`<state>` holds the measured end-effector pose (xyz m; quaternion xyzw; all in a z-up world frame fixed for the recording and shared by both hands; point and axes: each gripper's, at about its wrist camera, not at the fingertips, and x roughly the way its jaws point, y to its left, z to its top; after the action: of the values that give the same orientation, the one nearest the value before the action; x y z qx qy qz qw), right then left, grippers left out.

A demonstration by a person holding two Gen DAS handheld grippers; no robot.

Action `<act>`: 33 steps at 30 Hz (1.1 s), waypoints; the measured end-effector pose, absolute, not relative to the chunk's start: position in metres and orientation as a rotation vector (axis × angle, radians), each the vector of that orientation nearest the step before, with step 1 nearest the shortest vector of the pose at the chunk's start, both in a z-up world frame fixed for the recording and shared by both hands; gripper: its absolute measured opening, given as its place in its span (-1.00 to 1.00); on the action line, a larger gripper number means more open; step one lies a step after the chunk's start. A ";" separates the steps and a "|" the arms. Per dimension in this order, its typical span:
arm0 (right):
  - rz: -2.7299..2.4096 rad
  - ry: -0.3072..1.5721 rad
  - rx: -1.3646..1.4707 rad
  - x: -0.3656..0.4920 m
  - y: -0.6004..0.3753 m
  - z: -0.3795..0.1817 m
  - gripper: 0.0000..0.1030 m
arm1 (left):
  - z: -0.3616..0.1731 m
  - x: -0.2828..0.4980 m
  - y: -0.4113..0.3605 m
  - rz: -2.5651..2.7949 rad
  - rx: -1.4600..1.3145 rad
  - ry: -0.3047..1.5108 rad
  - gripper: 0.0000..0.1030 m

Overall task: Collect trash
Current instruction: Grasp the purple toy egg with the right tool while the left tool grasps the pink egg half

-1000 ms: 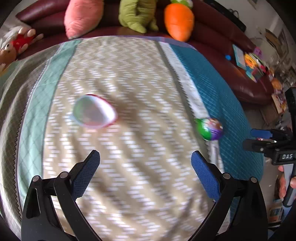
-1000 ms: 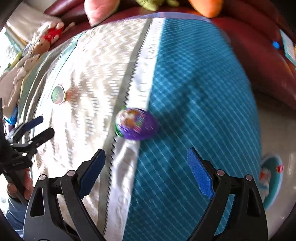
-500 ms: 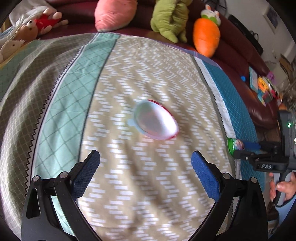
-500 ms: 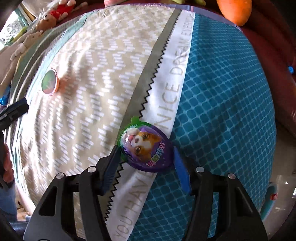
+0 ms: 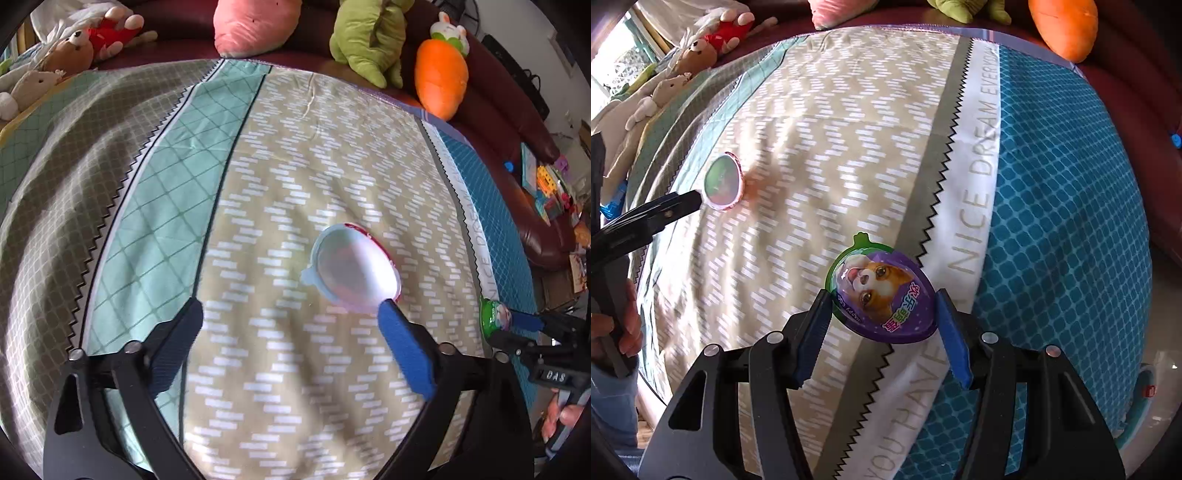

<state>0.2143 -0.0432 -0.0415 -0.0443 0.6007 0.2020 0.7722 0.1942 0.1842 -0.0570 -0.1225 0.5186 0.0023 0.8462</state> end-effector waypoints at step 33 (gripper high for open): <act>0.380 1.210 0.109 0.173 -0.140 -0.013 0.07 | -0.027 0.178 0.072 -0.125 -0.104 1.047 -0.91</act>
<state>0.1727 -0.1402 -0.0134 0.0511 0.5649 0.1776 0.8042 0.1777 0.0724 -0.0273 -0.0497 0.4995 -0.0594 0.8628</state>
